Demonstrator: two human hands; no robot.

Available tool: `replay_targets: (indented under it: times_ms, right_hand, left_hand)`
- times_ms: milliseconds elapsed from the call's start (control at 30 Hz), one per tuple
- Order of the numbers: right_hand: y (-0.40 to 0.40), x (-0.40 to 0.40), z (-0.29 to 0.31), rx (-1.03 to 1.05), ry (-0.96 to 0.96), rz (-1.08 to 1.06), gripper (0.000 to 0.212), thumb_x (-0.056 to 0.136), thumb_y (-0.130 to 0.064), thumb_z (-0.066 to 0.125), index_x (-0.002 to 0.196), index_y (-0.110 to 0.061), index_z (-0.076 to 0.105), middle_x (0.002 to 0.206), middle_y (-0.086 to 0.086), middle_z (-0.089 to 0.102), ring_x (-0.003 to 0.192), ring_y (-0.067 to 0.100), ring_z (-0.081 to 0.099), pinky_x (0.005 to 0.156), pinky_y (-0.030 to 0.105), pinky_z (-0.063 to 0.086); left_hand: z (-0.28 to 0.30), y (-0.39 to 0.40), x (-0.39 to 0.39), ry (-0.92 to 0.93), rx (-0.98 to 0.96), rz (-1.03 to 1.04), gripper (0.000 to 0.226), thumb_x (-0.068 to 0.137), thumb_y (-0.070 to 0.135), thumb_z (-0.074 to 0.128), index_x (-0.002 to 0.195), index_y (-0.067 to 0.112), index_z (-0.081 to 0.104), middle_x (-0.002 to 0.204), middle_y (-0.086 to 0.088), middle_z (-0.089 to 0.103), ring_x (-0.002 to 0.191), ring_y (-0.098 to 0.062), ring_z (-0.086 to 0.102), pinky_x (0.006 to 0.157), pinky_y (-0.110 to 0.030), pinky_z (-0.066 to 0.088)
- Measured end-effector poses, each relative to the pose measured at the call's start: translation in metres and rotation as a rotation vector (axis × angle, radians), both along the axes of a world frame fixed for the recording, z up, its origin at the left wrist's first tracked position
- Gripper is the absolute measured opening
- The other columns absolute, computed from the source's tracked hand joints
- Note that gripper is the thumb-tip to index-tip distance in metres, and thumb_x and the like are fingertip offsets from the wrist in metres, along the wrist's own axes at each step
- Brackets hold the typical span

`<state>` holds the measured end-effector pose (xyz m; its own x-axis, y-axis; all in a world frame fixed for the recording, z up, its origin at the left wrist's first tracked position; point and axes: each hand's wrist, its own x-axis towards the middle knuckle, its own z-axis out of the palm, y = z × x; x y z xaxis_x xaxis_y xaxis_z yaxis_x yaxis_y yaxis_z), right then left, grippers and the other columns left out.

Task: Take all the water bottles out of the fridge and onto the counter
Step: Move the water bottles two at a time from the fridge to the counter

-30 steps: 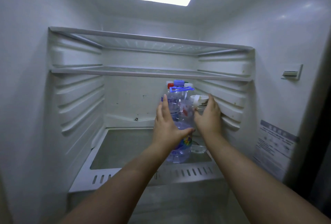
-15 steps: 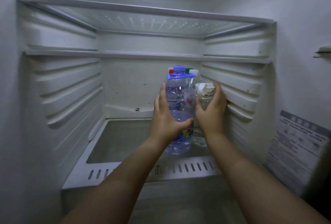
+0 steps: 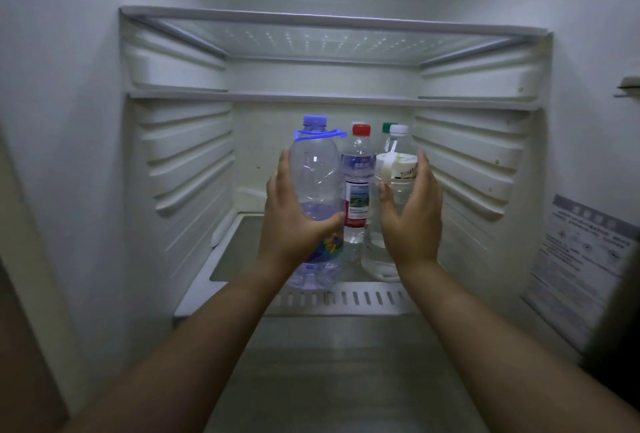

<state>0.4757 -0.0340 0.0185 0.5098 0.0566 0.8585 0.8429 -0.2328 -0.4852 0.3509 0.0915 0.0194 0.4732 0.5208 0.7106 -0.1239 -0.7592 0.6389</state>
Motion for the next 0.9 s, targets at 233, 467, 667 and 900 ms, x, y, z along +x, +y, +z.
replay_targets:
  times_ms: [233, 467, 667, 900]
  right_hand:
    - [0.017, -0.01, -0.002, 0.001, 0.009, 0.108, 0.081, 0.089, -0.038, 0.064, 0.152, -0.011, 0.02, 0.151, 0.012, 0.039, 0.136, 0.028, 0.039, 0.108, 0.025, 0.03]
    - [0.024, -0.005, -0.023, 0.081, 0.186, 0.2, 0.117, 0.069, -0.041, 0.085, 0.152, -0.027, 0.003, 0.158, 0.008, 0.028, 0.142, 0.023, 0.035, 0.103, 0.028, 0.04]
    - [0.028, -0.004, -0.024, 0.128, 0.228, 0.194, 0.1, 0.068, -0.044, 0.084, 0.143, -0.035, 0.018, 0.14, 0.001, 0.051, 0.124, 0.019, 0.054, 0.092, 0.03, 0.049]
    - [0.023, -0.02, -0.023, 0.136, 0.163, 0.214, 0.096, 0.068, -0.043, 0.083, 0.142, -0.03, 0.022, 0.142, 0.001, 0.049, 0.128, 0.015, 0.049, 0.097, 0.023, 0.043]
  left_hand:
    - [-0.003, -0.005, -0.007, -0.003, -0.016, 0.049, 0.126, 0.062, 0.041, 0.086, 0.154, 0.029, 0.001, 0.156, -0.001, 0.021, 0.137, -0.015, 0.029, 0.109, -0.043, 0.036]
    - [-0.016, -0.005, -0.006, -0.019, -0.058, 0.051, 0.129, 0.057, 0.048, 0.086, 0.154, 0.027, 0.004, 0.158, -0.002, 0.017, 0.14, -0.013, 0.023, 0.11, -0.039, 0.034]
    - [-0.019, -0.007, -0.008, 0.0, -0.097, 0.035, 0.131, 0.058, 0.042, 0.088, 0.154, 0.024, 0.002, 0.15, -0.004, 0.029, 0.133, -0.02, 0.036, 0.106, -0.042, 0.042]
    - [-0.015, -0.024, -0.027, -0.092, -0.071, 0.038, 0.124, 0.057, 0.048, 0.083, 0.152, 0.024, 0.007, 0.15, -0.008, 0.031, 0.133, -0.022, 0.039, 0.106, -0.045, 0.043]
